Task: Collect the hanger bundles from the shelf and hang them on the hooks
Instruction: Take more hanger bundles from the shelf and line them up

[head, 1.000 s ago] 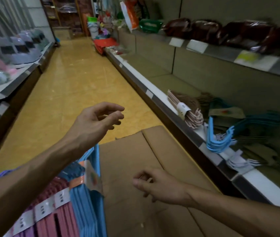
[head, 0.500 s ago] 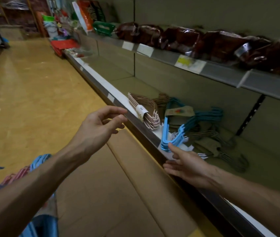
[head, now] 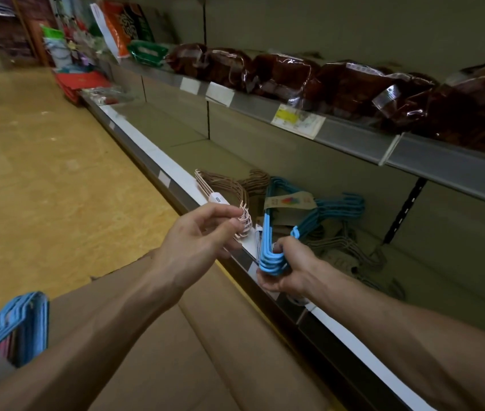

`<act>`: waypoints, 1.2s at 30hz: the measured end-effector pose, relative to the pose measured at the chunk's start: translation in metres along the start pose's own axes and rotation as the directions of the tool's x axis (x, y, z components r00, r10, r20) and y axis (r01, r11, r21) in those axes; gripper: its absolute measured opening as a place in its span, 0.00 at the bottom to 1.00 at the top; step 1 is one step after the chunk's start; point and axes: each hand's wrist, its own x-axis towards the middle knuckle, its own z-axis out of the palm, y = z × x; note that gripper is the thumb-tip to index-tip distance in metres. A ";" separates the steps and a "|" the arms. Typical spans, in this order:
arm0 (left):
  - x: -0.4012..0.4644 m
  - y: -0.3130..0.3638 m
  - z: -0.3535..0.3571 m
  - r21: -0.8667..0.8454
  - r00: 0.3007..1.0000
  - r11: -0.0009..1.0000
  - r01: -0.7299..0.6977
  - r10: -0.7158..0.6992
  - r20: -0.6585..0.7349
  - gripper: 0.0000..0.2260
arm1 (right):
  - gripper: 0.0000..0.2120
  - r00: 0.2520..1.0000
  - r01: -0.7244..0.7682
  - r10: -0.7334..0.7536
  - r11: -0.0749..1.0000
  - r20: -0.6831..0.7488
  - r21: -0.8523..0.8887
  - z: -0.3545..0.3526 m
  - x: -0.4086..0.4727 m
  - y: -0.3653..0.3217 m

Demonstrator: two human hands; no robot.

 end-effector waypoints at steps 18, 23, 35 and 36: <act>-0.013 0.000 -0.035 0.116 0.999 0.992 0.041 -0.042 0.012 0.07 | 0.07 0.974 0.193 -0.184 0.979 -0.134 0.061 -0.032 -0.022 0.013; -0.013 0.004 -0.043 0.124 0.998 0.991 0.051 -0.048 -0.027 0.07 | 0.07 0.974 0.201 -0.204 0.979 -0.095 -0.047 -0.038 -0.028 0.016; -0.023 -0.001 -0.087 0.037 0.953 0.972 0.233 -0.221 -0.205 0.12 | 0.17 0.953 0.289 -0.247 0.914 0.176 -0.285 -0.010 -0.036 0.048; -0.024 -0.004 -0.091 0.003 0.939 0.963 0.268 -0.261 -0.224 0.14 | 0.16 0.944 0.307 -0.248 0.902 0.219 -0.304 -0.006 -0.040 0.053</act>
